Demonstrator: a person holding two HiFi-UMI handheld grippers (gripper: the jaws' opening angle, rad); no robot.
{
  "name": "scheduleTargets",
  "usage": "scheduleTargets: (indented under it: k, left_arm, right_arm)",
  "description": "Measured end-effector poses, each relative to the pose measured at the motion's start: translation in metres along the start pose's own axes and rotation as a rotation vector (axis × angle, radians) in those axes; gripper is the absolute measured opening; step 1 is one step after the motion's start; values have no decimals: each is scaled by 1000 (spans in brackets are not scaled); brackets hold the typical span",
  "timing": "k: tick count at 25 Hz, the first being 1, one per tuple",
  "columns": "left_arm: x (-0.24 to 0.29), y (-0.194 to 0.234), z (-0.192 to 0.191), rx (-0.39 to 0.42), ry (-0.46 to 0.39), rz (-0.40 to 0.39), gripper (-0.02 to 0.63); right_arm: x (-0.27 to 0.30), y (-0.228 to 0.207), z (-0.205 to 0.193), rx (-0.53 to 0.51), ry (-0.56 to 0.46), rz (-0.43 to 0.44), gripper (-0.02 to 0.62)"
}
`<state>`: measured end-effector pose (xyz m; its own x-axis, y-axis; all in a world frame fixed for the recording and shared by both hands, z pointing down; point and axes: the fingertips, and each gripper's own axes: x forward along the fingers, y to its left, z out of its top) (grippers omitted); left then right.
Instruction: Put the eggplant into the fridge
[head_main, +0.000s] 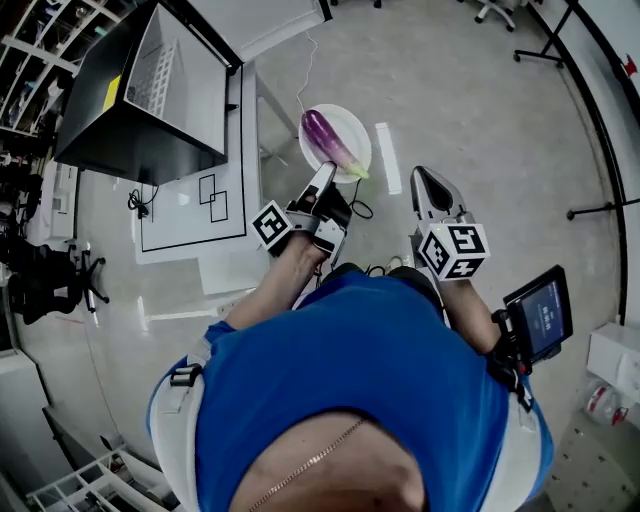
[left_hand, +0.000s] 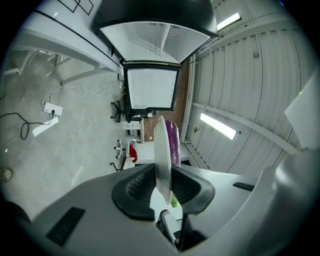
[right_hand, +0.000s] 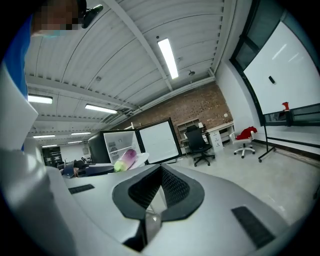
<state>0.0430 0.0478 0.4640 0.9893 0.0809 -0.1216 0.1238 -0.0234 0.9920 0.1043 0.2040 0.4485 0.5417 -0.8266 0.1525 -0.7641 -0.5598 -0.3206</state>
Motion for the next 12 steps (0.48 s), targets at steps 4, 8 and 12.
scheduleTargets:
  k: [4,8,12]
  left_arm:
    - [19,2,4,13,-58,6,86]
    - [30,1,13,12,-112,29,86]
    - [34,3,38,24,-168,39,86]
  right_arm:
    - [18,-20,7,-14,19,53,2]
    - [38,-29,14,0,38,97,2]
    - [67,-25,16,-6,50,147,2]
